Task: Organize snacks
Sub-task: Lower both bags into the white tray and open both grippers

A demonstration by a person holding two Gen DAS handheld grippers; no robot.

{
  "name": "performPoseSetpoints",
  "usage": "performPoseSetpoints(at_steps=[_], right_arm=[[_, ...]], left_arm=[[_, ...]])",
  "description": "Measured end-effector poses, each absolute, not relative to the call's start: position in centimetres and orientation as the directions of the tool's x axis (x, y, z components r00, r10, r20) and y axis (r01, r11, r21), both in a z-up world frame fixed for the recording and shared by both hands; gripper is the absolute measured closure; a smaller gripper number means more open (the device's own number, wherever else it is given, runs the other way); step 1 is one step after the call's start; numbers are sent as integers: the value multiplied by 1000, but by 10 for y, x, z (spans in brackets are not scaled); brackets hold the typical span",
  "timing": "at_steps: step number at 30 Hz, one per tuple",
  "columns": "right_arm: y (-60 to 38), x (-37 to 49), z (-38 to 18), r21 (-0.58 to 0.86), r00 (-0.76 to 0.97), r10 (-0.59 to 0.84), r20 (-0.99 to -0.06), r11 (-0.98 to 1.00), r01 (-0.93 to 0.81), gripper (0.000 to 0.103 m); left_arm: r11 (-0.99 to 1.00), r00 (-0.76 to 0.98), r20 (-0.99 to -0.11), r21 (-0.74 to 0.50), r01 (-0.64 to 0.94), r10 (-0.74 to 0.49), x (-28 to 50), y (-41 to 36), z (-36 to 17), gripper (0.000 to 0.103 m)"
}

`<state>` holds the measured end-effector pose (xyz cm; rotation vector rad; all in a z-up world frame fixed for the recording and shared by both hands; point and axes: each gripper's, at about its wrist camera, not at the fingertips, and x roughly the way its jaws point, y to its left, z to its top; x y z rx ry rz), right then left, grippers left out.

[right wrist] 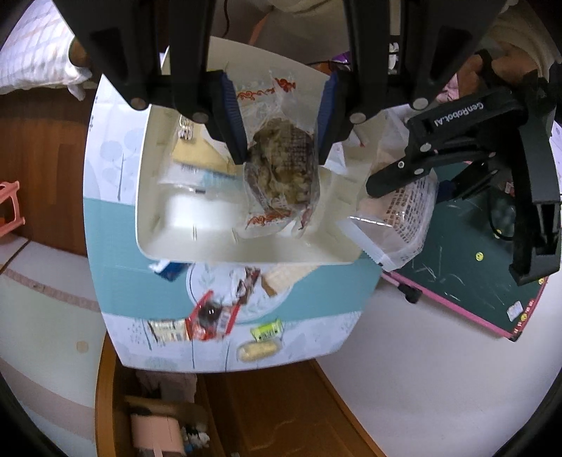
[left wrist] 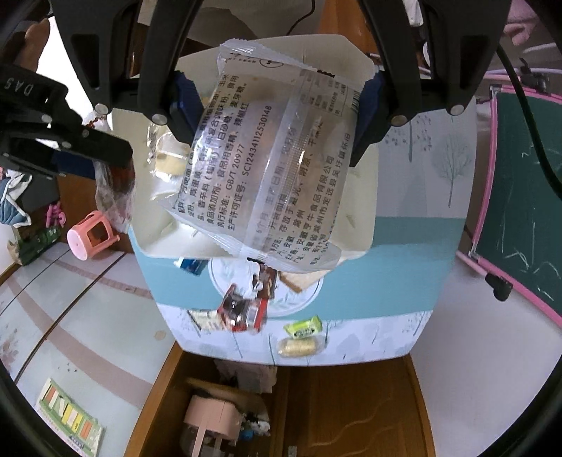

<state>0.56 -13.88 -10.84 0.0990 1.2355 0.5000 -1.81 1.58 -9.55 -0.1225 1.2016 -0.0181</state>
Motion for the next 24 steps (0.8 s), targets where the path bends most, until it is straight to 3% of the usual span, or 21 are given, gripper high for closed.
performPoseSetpoints(at_steps=[6,9,24], right_arm=[[-136,6,-116,312,218,381,-898,903,-295,63],[-137,6,-114,319,218,388,-896,901,-294,62],[-139,3,-115,318,215,381,-899,907,-275,57]], left_arm=[[990,337,-936,-130,-52,-105,-20,13,-104,23],[991,346,-933,-124,-53,-98,-20,12,-102,14],[996,346,-936,-82,-47,-61,-18,6,-100,14]])
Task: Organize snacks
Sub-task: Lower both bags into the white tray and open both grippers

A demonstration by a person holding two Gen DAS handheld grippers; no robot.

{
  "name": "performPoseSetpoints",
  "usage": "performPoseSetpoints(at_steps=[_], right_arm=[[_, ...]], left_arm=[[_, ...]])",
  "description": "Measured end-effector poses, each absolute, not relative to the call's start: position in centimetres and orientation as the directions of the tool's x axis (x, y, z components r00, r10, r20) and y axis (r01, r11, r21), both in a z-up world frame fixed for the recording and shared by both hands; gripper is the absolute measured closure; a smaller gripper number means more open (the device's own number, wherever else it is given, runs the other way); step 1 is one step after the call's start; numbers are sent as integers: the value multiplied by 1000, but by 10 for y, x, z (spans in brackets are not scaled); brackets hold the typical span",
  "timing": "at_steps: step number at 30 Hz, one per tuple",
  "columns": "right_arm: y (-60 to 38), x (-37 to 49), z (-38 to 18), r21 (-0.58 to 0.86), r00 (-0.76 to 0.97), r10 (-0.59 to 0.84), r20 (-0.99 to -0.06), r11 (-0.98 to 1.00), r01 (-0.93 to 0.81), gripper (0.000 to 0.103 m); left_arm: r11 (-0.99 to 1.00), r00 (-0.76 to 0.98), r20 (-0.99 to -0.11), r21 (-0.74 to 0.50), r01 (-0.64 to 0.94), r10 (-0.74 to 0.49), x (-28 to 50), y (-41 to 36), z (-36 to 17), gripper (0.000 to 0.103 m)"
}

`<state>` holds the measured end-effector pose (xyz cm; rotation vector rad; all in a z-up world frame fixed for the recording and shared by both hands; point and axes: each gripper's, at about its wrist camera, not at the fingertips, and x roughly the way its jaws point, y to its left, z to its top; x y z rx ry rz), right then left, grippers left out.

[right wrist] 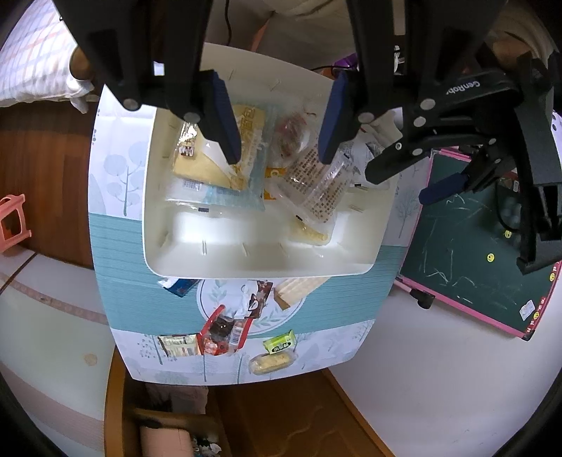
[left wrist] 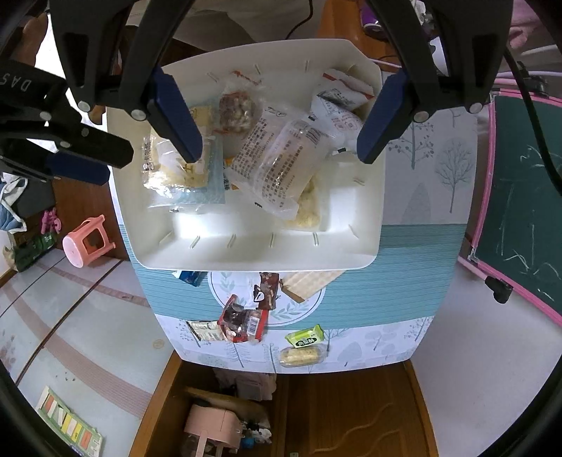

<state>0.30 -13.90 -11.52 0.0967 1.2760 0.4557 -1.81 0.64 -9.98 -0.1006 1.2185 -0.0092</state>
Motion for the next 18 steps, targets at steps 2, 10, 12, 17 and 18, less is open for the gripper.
performPoseSetpoints(at_steps=[2,10,12,17,18], right_arm=[[-138,3,-117,319,207,380,-901,907,-277,57],[-138,4,-121,319,189,376,-907,907,-275,57],[-138,4,-121,317,188,375,-908,907,-276,57],[-140,5,-122,316,190,371,-909,910,-268,57],[-141,6,-122,316,191,371,-909,911,-265,57]], left_arm=[[996,345,-937,-78,-44,-58,-18,5,-100,14],[997,339,-939,-70,-43,-51,-17,3,-100,14],[997,341,-939,-68,-42,-50,-16,3,-100,14],[997,342,-938,-63,-36,-47,-13,3,-100,14],[997,343,-938,-63,-34,-47,-12,2,-99,14]])
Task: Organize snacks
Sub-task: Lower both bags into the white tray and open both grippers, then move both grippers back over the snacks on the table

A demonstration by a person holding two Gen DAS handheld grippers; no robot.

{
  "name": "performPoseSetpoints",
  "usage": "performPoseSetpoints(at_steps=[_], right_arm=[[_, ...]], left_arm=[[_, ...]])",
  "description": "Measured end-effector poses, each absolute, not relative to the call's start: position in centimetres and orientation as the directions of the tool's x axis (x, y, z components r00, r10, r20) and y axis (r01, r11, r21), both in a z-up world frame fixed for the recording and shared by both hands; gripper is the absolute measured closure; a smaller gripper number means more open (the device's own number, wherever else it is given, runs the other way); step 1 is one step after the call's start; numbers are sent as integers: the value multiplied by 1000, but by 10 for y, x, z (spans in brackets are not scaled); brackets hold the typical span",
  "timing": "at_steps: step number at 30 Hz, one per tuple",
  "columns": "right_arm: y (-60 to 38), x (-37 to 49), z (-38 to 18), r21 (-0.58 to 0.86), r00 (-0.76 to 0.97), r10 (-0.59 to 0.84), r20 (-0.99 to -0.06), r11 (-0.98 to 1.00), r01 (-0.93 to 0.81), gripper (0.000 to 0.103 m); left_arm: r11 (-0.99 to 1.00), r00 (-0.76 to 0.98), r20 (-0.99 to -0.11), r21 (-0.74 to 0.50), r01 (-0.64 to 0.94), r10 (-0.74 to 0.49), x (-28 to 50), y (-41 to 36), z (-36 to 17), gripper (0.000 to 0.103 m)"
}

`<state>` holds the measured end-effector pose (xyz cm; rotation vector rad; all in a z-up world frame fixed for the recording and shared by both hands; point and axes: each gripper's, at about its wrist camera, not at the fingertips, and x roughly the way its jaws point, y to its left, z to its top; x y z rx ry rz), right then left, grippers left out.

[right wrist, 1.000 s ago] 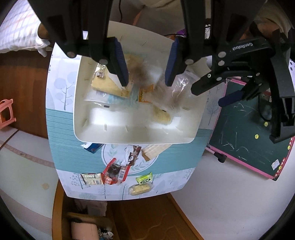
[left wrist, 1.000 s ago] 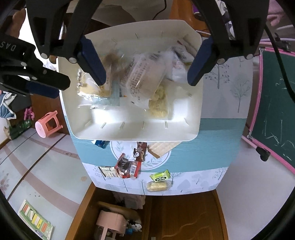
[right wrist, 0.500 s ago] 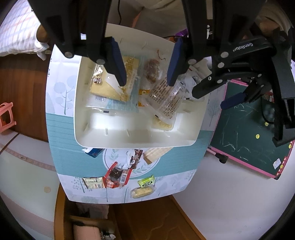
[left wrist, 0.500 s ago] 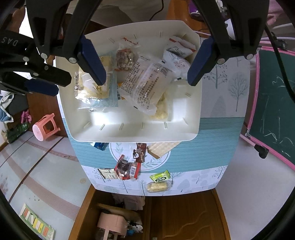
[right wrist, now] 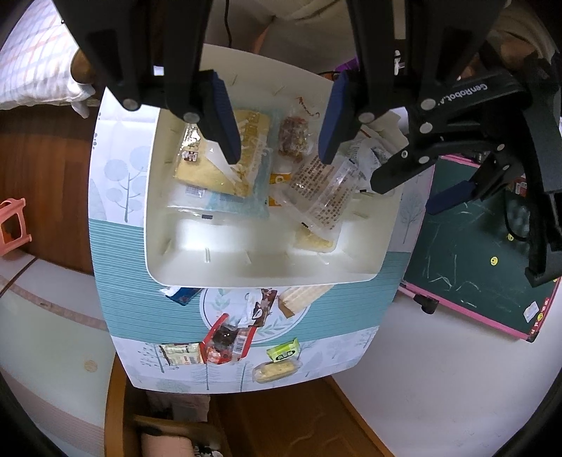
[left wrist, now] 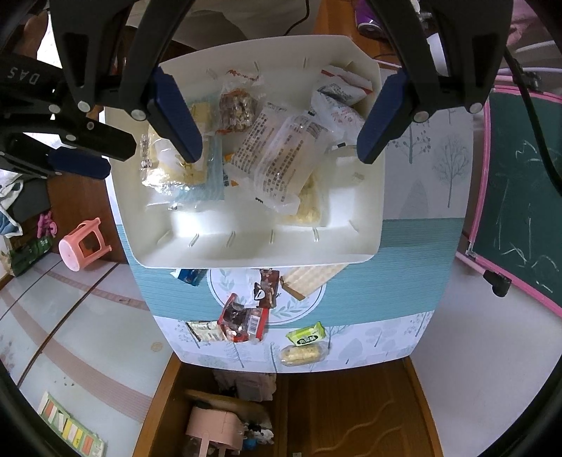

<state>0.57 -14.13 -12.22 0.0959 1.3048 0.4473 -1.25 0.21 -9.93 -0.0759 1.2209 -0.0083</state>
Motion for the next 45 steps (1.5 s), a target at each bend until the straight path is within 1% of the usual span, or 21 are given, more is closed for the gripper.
performPoseSetpoints(at_steps=[14,18,23,29,36,40,45], right_arm=[[-152,25,-127,320,206,361,-910,925,-204,56],[-154,36,-129,322,213,355,-910,930,-175,52],[-158,57,-126,318,240,343,-908,938,-137,51],[-167,94,-116,290,300,302,-905,953,-83,46],[-178,147,-121,254,327,244,-913,967,-11,45],[-180,175,-141,233,298,210,-931,972,41,45],[-182,201,-185,238,199,211,-957,963,124,45]], left_arm=[[999,341,-939,-51,-6,-46,18,5,-99,14],[999,351,-936,-38,5,-37,33,13,-98,14],[1000,375,-927,-24,-1,-22,61,31,-95,14],[1000,376,-926,-14,17,-20,104,52,-100,14],[997,307,-951,-12,73,-34,155,63,-132,14],[995,239,-969,-40,93,-61,179,65,-163,14],[989,132,-989,-53,139,-72,206,58,-207,14]])
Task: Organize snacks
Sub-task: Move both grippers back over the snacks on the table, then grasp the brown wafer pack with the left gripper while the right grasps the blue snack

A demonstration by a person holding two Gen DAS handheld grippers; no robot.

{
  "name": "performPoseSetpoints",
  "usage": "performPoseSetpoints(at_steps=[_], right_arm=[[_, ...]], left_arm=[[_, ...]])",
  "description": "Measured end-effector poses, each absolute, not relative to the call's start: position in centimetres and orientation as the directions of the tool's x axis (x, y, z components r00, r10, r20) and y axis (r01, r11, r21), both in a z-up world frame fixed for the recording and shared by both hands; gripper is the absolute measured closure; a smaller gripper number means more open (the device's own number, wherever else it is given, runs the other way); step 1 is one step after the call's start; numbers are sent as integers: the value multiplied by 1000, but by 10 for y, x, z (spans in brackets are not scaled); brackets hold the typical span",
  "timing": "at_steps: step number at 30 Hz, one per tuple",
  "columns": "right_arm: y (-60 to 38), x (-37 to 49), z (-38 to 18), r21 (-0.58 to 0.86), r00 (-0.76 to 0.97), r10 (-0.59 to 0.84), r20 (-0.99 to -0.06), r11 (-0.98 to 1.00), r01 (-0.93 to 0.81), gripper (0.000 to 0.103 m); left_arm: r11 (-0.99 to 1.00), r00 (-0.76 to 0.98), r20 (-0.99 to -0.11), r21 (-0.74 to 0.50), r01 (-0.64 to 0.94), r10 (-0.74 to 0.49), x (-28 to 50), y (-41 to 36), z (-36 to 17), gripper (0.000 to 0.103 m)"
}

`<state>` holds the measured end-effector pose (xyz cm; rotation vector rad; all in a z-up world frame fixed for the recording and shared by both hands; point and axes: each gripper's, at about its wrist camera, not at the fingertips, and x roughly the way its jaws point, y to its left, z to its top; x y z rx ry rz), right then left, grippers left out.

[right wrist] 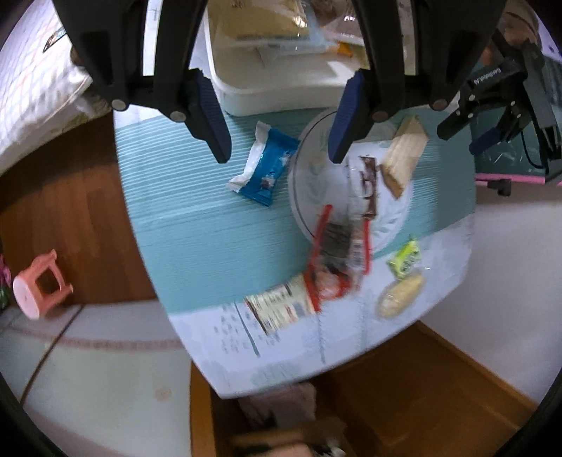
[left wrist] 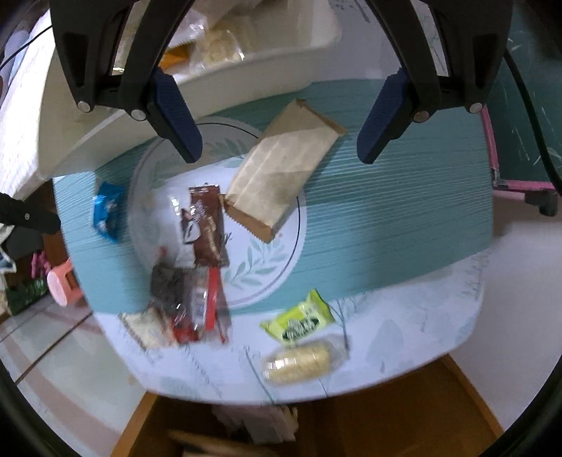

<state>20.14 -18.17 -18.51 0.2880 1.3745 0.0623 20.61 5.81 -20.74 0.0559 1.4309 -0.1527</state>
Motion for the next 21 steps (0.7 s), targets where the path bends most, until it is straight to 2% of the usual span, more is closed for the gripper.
performPoseSetpoints(at_steps=[7,21], right_arm=[[-186,218,-242,241,69,231,-970,944,225,45],[-175,232,-275,170,6,173,-985,957,236,45]], left_arm=[[978,7,-998,-54,203,-57,223,47,-258,14],[973,-104,-994,-54,225,-31,230,44,-299,14]])
